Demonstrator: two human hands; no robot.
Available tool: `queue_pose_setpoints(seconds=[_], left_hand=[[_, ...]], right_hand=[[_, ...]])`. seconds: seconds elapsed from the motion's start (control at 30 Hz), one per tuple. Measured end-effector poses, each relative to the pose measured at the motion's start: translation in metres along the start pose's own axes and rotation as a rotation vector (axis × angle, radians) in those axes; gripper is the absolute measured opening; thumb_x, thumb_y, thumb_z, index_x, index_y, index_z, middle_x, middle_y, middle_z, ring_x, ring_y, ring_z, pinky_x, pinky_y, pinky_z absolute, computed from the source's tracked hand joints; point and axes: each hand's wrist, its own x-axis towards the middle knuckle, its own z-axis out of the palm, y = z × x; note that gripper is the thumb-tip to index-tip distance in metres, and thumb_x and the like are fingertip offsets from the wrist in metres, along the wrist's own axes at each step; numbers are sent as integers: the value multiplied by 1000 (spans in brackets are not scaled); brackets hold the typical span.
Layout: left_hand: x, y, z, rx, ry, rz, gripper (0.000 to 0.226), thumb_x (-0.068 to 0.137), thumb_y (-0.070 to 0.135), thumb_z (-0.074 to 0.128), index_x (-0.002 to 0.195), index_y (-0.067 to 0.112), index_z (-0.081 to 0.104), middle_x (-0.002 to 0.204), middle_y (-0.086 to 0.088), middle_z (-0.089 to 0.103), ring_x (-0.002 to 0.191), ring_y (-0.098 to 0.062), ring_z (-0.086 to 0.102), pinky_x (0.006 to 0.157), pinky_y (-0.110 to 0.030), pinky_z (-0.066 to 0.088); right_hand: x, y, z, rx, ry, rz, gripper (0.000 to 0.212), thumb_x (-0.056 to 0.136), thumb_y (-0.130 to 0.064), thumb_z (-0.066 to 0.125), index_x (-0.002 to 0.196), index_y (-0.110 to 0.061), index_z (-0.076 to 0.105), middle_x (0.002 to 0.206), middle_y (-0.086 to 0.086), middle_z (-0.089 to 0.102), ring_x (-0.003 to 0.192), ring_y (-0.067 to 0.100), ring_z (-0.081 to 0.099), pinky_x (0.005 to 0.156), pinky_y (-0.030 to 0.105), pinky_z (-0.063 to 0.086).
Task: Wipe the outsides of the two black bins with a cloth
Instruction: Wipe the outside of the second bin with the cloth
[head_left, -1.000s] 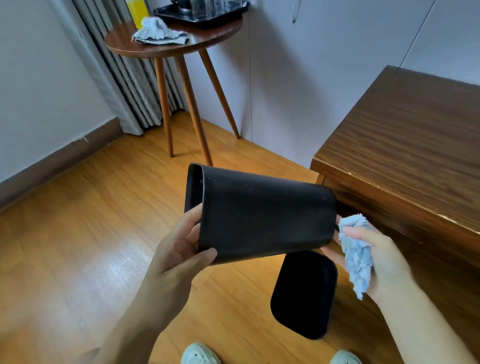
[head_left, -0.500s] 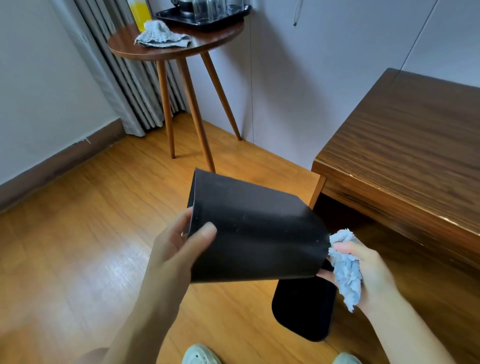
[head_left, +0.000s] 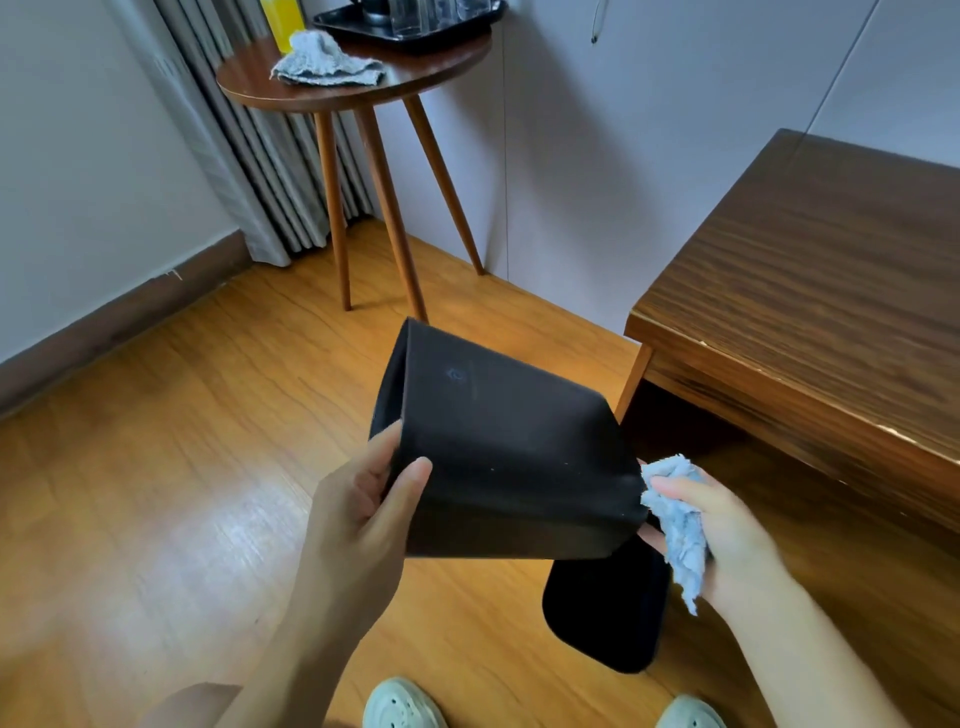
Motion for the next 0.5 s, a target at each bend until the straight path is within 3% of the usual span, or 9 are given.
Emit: queue_pose_setpoints(seconds=[0.07, 0.13, 0.17, 0.23, 0.3, 0.4, 0.5], left_hand=[[0, -1, -7, -108, -77, -131, 45, 100, -10, 49, 128, 22, 64, 114, -3, 78, 110, -22, 72, 90, -33, 57], [6, -3, -17, -217, -93, -258, 48, 95, -11, 57, 131, 22, 61, 106, -11, 80, 100, -29, 76, 80, -33, 60], [8, -4, -20, -242, -98, -304, 46, 93, -2, 64, 131, 24, 61, 103, -13, 80, 94, -30, 77, 77, -34, 60], [11, -3, -24, -209, -140, -380, 37, 89, 30, 66, 126, 29, 68, 106, -10, 79, 95, -30, 75, 84, -41, 55], [12, -1, -23, -243, -113, -435, 28, 96, 41, 59, 115, 28, 75, 109, -7, 79, 99, -28, 75, 92, -46, 52], [13, -2, -21, -235, 46, -474, 25, 102, 22, 54, 105, 23, 80, 107, -9, 80, 101, -34, 75, 97, -56, 53], [12, -6, -23, -150, 92, -439, 27, 104, 17, 54, 105, 25, 80, 106, -10, 80, 101, -39, 73, 98, -65, 51]], right_hand=[[-5, -1, -2, 34, 4, -18, 45, 85, -4, 75, 126, -20, 66, 119, 11, 71, 108, 28, 68, 78, 37, 54], [-5, -1, -5, -23, -35, -44, 38, 87, 4, 71, 118, -17, 67, 109, 9, 74, 100, 26, 71, 72, 32, 54], [-10, -2, -3, -28, -54, -55, 35, 88, 8, 68, 113, -16, 67, 103, 7, 76, 96, 23, 72, 69, 30, 54], [-13, -4, -3, -33, -83, -55, 36, 88, 12, 65, 109, -17, 66, 97, 2, 79, 97, 24, 72, 75, 32, 54], [-11, -2, -1, -48, -122, -57, 43, 82, 12, 68, 115, -14, 65, 109, 6, 78, 105, 29, 72, 87, 39, 54], [-8, 1, 0, -44, -145, -9, 55, 69, 8, 75, 119, -11, 65, 117, 15, 74, 108, 34, 72, 94, 46, 55], [-8, -7, -5, 52, -94, 42, 47, 82, 12, 70, 122, -13, 67, 115, 14, 75, 109, 32, 71, 88, 42, 56]])
